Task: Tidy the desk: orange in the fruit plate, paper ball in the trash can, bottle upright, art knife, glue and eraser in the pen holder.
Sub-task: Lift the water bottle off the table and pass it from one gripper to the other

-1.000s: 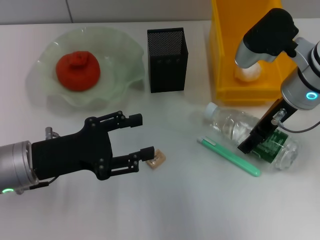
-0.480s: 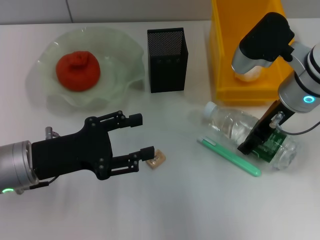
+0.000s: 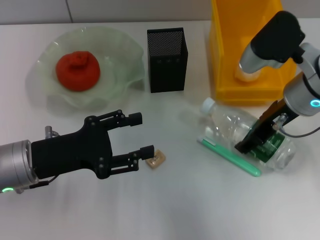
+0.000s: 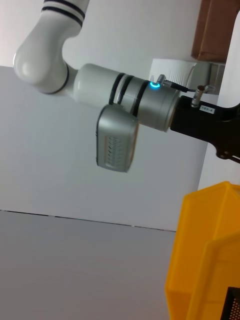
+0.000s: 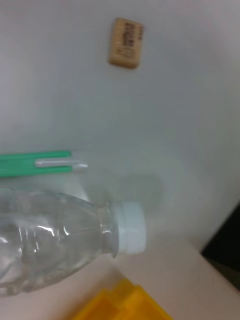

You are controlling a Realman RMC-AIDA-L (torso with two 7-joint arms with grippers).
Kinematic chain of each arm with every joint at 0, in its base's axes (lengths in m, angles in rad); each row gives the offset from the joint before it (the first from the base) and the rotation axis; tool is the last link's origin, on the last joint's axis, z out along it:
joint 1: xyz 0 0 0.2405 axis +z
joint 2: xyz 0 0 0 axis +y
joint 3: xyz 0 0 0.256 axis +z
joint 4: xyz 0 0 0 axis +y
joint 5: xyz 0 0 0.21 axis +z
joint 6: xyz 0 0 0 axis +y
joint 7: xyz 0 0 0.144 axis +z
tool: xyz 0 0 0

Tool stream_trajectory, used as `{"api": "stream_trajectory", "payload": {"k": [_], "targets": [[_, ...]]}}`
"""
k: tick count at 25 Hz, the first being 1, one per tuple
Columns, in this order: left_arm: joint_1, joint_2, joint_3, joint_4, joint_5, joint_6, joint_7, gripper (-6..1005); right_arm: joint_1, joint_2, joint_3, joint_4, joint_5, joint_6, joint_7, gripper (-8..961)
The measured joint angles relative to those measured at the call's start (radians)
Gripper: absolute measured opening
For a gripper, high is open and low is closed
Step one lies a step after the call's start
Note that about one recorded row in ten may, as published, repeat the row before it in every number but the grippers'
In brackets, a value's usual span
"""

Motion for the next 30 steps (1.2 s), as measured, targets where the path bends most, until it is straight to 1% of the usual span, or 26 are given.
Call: {"api": "stream_trajectory", "payload": {"k": [3,9,12,15,17,19,20,21,22,24,25,26,27,28,30], "targets": [[0.000,0.000,-0.004,0.000,0.000,0.000,0.000,744,-0.048,0.000,-0.001,-0.074,0.023,0.014,-0.007,760],[0.000,0.000,-0.007,0.000,-0.007,0.006,-0.002,744,-0.180,-0.001,0.009,-0.234,0.175,0.069,-0.091,758],[-0.004,0.000,-0.008,0.000,-0.009,0.008,-0.012,744,-0.247,0.000,0.009,-0.272,0.282,0.127,-0.168,758],[-0.006,0.002,-0.010,0.002,-0.051,0.021,-0.032,744,-0.305,0.000,0.016,-0.278,0.402,0.197,-0.275,758],[-0.006,0.002,-0.010,0.002,-0.051,0.021,-0.032,744,-0.345,0.000,0.022,-0.266,0.494,0.237,-0.368,758],[-0.003,0.006,-0.011,0.004,-0.120,0.050,-0.042,744,-0.381,0.000,0.024,-0.235,0.604,0.275,-0.487,759],[-0.003,0.006,-0.011,0.004,-0.120,0.050,-0.042,744,-0.393,0.000,0.025,-0.215,0.655,0.291,-0.544,759],[-0.004,0.007,-0.018,0.011,-0.136,0.062,-0.055,744,-0.416,0.000,0.025,-0.163,0.771,0.316,-0.677,759],[-0.004,0.007,-0.018,0.011,-0.136,0.062,-0.055,744,-0.416,0.000,0.025,-0.163,0.771,0.316,-0.677,759],[-0.004,0.007,-0.018,0.011,-0.136,0.062,-0.055,743,-0.430,-0.001,0.025,-0.099,0.894,0.321,-0.809,759],[-0.004,0.007,-0.018,0.011,-0.136,0.062,-0.055,743,-0.434,-0.003,0.025,-0.032,1.000,0.312,-0.932,759],[-0.023,0.006,-0.052,0.018,-0.147,0.073,-0.097,743,-0.434,-0.004,0.025,0.004,1.051,0.305,-0.992,759],[-0.023,0.006,-0.052,0.018,-0.147,0.073,-0.097,743,-0.434,-0.004,0.025,0.004,1.051,0.305,-0.992,759],[-0.037,0.007,-0.061,0.014,-0.149,0.073,-0.111,743,-0.434,-0.004,0.024,0.034,1.091,0.296,-1.045,759],[-0.044,0.007,-0.062,0.014,-0.149,0.073,-0.118,743,-0.430,-0.003,0.021,0.100,1.177,0.270,-1.154,759]]}}
